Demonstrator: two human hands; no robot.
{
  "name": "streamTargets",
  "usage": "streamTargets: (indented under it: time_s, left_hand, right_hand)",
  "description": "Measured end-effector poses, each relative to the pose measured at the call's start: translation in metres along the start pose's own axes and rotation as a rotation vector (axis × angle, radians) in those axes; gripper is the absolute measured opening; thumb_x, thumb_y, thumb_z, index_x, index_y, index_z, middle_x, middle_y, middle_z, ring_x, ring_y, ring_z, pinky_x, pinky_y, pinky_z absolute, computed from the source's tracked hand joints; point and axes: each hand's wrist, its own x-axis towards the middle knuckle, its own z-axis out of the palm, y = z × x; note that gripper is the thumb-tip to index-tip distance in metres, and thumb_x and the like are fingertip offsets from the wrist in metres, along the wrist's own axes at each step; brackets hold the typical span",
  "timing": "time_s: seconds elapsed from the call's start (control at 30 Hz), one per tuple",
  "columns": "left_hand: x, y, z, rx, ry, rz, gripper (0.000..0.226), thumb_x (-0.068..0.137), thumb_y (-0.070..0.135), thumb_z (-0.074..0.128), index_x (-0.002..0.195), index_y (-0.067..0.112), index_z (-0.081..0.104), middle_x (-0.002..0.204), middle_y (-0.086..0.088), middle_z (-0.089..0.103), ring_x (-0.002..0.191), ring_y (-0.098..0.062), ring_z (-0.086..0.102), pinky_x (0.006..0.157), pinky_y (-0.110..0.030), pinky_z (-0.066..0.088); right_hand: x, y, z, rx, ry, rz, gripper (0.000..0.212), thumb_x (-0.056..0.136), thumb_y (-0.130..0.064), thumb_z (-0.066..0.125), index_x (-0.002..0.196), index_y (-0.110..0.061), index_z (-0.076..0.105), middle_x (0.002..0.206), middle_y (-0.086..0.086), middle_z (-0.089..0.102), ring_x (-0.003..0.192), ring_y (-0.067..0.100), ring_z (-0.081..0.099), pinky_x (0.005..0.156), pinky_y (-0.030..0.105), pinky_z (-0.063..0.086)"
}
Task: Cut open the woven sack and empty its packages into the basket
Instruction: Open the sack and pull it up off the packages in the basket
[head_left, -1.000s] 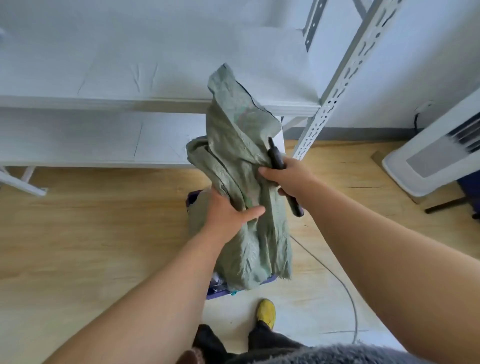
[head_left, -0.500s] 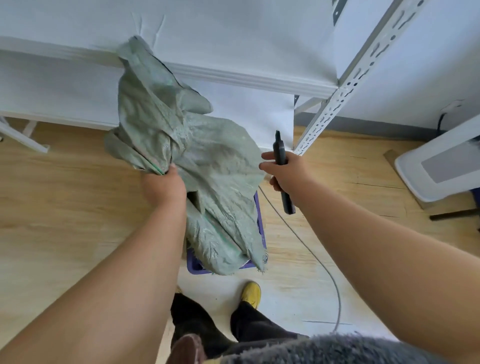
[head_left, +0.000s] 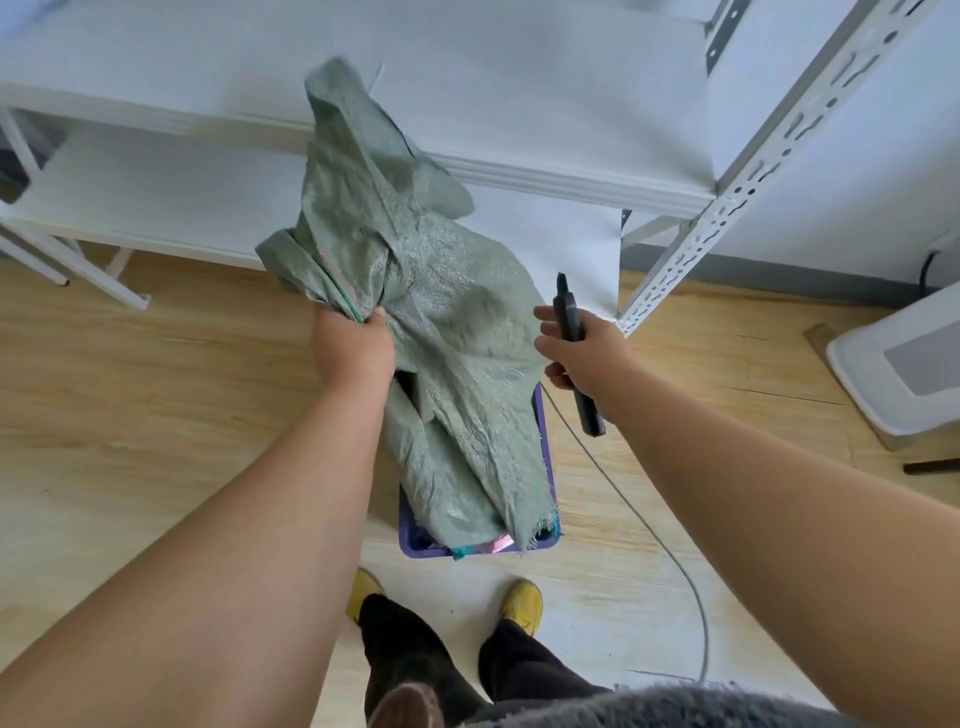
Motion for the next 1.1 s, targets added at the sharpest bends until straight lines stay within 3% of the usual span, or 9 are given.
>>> streamTargets:
  time_s: [0.13,0.27,0.37,0.47,0.57,0.67,0.8,1.0,1.1]
  left_hand:
    - [-0.007,-0.004,-0.003,-0.135,-0.134,-0.077,0.032,0.089,0.017,0.065,0.12,0.016,0.056,0.111,0.002,0.062,0.1,-0.019,0.058,0.087,-0.03,0.045]
    - [-0.01,-0.019,-0.013,-0.304,-0.254,-0.226,0.031,0.081,0.017,0.069,0.111,0.02,0.064,0.106,0.0,0.069,0.1,-0.023,0.065,0.094,-0.046,0.051]
    - [-0.012,-0.03,-0.02,-0.425,-0.255,-0.315,0.028,0.076,0.019,0.071,0.103,0.021,0.067,0.104,-0.002,0.071,0.099,-0.025,0.067,0.092,-0.052,0.052]
    - [-0.011,-0.04,-0.022,-0.385,-0.179,-0.259,0.047,0.079,0.023,0.073,0.123,0.023,0.057,0.114,0.004,0.067,0.107,-0.019,0.063,0.098,-0.046,0.049]
    - [-0.012,-0.039,-0.021,-0.281,-0.198,-0.124,0.075,0.078,0.028,0.078,0.14,0.019,0.037,0.133,0.006,0.054,0.12,-0.013,0.052,0.109,-0.033,0.038]
    - [-0.02,-0.036,-0.01,-0.15,-0.344,-0.139,0.103,0.067,0.04,0.085,0.147,0.014,0.026,0.145,0.002,0.042,0.133,-0.016,0.041,0.115,-0.033,0.028]
    - [-0.017,-0.043,-0.005,-0.185,-0.255,-0.07,0.083,0.059,0.036,0.088,0.13,0.015,0.049,0.123,0.005,0.063,0.114,-0.013,0.06,0.105,-0.037,0.045]
    - [-0.011,-0.04,-0.006,-0.258,0.017,-0.167,0.054,0.076,0.015,0.077,0.124,0.008,0.054,0.117,-0.001,0.067,0.105,-0.02,0.064,0.093,-0.027,0.048]
    - [-0.015,-0.037,-0.005,-0.259,0.021,-0.141,0.049,0.078,0.015,0.075,0.123,0.009,0.055,0.115,0.001,0.066,0.102,-0.017,0.063,0.087,-0.025,0.047]
  right_hand:
    - [0.012,-0.013,0.008,-0.203,0.043,-0.108,0.052,0.086,-0.009,0.066,0.134,-0.027,0.054,0.099,-0.006,0.062,0.063,0.014,0.062,0.071,0.035,0.06]
    - [0.028,-0.031,0.025,-0.42,0.01,-0.197,0.065,0.081,-0.01,0.07,0.139,-0.027,0.047,0.105,0.001,0.062,0.071,0.019,0.065,0.062,0.034,0.058]
    - [0.037,-0.027,0.035,-0.545,-0.052,-0.155,0.046,0.079,-0.015,0.073,0.122,-0.021,0.058,0.091,0.003,0.063,0.072,0.023,0.063,0.074,0.041,0.059]
    - [0.04,-0.025,0.046,-0.265,-0.067,-0.032,0.013,0.087,-0.011,0.066,0.095,-0.015,0.057,0.075,0.007,0.059,0.055,0.017,0.057,0.062,0.033,0.058]
    - [0.036,-0.037,0.064,-0.003,-0.173,-0.007,0.011,0.092,-0.002,0.058,0.092,-0.01,0.05,0.07,0.009,0.056,0.05,0.017,0.055,0.051,0.026,0.051]
    - [0.028,-0.054,0.076,-0.096,-0.359,0.002,0.014,0.092,-0.003,0.058,0.086,-0.011,0.049,0.058,0.006,0.052,0.045,0.015,0.048,0.045,0.023,0.045]
    - [0.022,-0.073,0.07,-0.316,-0.635,0.045,0.012,0.089,-0.005,0.062,0.089,-0.011,0.052,0.057,0.003,0.047,0.05,0.015,0.042,0.05,0.024,0.039]
    - [0.027,-0.046,0.05,-0.164,-0.42,-0.063,0.037,0.083,-0.012,0.075,0.117,-0.013,0.061,0.086,0.008,0.065,0.048,0.007,0.047,0.052,0.021,0.045]
    - [0.016,-0.024,0.05,-0.442,-0.485,-0.099,0.033,0.078,-0.016,0.079,0.104,-0.02,0.06,0.068,0.003,0.062,0.05,0.008,0.053,0.051,0.018,0.047]
